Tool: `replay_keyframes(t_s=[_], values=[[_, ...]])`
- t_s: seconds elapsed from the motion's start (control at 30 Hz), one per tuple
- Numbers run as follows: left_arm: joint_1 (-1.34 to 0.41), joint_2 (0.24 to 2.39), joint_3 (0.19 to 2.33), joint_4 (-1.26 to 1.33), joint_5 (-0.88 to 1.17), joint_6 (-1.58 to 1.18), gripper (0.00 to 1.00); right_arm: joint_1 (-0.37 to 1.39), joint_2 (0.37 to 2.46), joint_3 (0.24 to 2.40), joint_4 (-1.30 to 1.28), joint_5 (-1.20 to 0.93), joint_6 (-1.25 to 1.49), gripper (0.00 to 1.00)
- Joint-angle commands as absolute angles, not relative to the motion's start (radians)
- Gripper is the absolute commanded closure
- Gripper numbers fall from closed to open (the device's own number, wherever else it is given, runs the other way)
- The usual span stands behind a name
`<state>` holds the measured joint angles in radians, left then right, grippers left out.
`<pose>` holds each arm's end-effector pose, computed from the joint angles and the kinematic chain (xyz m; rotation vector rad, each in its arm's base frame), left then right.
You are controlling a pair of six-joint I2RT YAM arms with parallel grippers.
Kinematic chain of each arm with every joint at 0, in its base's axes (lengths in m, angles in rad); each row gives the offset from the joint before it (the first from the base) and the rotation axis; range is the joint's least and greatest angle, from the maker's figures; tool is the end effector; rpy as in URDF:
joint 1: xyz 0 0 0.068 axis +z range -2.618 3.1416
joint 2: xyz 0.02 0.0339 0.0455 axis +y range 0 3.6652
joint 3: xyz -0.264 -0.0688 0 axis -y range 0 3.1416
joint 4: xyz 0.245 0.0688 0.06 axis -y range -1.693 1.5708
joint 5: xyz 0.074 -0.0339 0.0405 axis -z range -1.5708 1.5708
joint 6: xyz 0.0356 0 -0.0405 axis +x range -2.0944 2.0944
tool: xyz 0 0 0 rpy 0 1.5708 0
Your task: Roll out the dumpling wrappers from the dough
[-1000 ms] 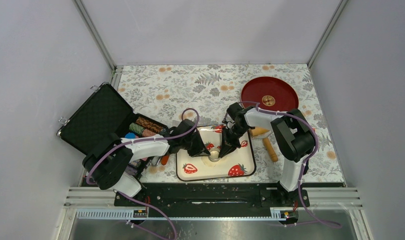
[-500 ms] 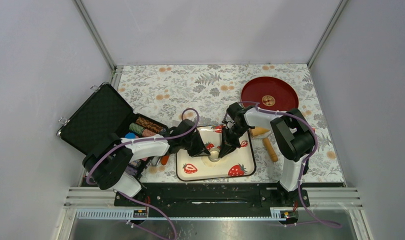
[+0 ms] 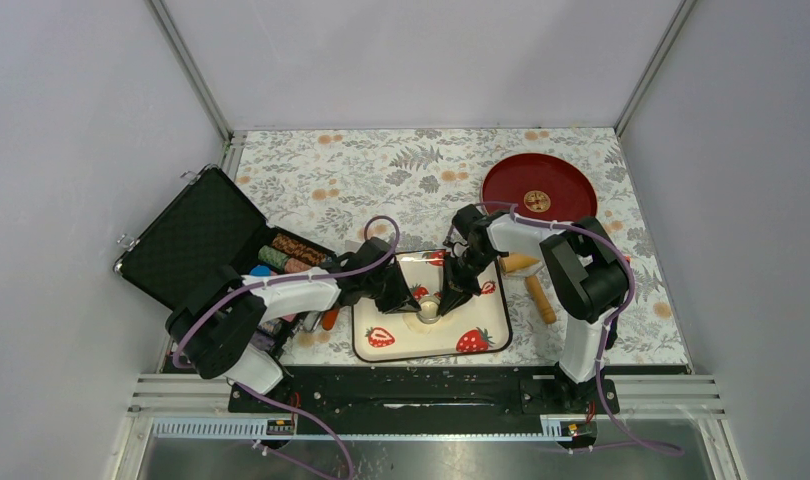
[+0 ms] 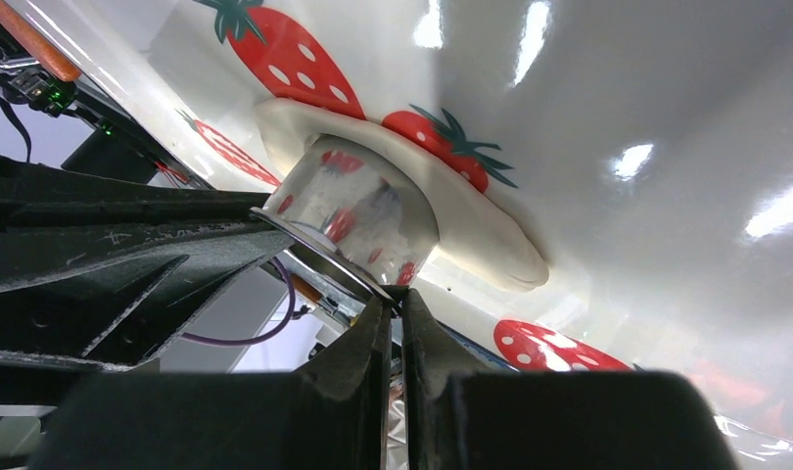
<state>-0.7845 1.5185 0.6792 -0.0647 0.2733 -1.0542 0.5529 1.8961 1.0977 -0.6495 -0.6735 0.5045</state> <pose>0.1924 -0.2057 0.1498 -0.2423 2.7692 -0.9962 0.2699 0.1926 0.1290 0.1262 -2.7564 -0.9195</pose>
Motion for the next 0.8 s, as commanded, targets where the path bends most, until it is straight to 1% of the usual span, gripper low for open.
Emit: replay_keyframes(t_s=[0.0, 0.07, 0.17, 0.2, 0.33, 0.47, 0.57, 0.77], values=[[-0.811, 1.557, 0.645, -0.207, 0.154, -1.014, 0.92, 0.592, 1.942, 1.079, -0.718, -0.515, 0.428, 0.89], [-0.811, 1.55, 0.653, -0.206, 0.156, -1.006, 0.85, 0.592, 1.934, 1.083, -0.721, -0.514, 0.428, 0.87], [-0.812, 1.552, 0.669, -0.187, 0.174, -1.002, 0.78, 0.592, 1.916, 1.092, -0.726, -0.517, 0.426, 0.85], [-0.813, 1.55, 0.673, -0.173, 0.182, -1.003, 0.76, 0.592, 1.909, 1.097, -0.731, -0.52, 0.423, 0.81], [-0.814, 1.534, 0.714, -0.154, 0.199, -0.994, 0.71, 0.591, 1.878, 1.114, -0.739, -0.534, 0.43, 0.72], [-0.814, 1.513, 0.778, -0.196, 0.192, -0.972, 0.67, 0.591, 1.845, 1.142, -0.763, -0.541, 0.434, 0.63], [-0.813, 1.5, 0.816, -0.202, 0.207, -0.959, 0.63, 0.591, 1.816, 1.163, -0.78, -0.534, 0.431, 0.53], [-0.814, 1.447, 0.838, -0.16, 0.247, -0.944, 0.49, 0.59, 1.747, 1.198, -0.822, -0.501, 0.421, 0.38]])
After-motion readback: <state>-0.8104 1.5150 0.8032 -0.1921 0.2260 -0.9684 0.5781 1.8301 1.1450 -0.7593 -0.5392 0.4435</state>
